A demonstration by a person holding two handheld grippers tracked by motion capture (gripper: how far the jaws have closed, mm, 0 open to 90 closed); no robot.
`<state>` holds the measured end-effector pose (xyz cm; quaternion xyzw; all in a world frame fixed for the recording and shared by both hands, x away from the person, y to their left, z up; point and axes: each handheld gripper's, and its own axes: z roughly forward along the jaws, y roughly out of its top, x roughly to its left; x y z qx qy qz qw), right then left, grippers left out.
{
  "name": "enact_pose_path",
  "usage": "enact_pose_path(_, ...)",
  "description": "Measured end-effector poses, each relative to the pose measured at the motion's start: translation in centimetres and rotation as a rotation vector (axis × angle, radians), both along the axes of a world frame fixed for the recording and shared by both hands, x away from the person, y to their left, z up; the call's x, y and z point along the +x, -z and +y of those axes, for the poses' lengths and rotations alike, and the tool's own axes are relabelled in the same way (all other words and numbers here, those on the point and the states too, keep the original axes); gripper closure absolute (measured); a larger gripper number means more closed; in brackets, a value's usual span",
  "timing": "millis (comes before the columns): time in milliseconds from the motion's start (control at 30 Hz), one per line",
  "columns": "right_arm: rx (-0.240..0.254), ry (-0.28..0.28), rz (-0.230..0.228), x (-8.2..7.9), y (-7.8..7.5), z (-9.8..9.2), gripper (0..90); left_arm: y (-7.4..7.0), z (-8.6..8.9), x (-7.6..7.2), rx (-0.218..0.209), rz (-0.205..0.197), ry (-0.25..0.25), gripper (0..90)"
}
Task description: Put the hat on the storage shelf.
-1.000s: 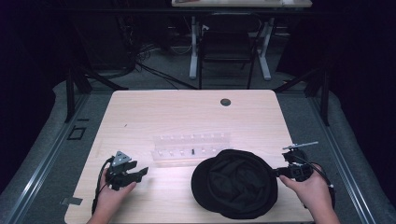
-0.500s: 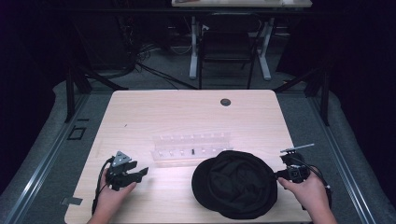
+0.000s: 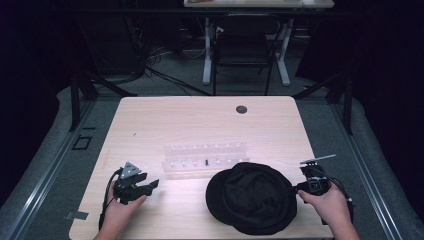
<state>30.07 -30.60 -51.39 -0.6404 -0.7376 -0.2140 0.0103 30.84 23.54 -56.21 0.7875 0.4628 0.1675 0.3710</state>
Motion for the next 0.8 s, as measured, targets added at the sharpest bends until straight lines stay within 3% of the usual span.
enact_pose_path(467, 0.021, -0.010, 0.005, 0.1, 0.0, -0.2, 85.7, 0.0, -0.1, 0.0, 0.004, 0.001, 0.005, 43.1)
enact_pose_path(800, 0.088, -0.021, 0.000, -0.1, -0.8, -1.0, 88.1, 0.0, -0.1, 0.0, 0.004, 0.000, 0.004, 43.1)
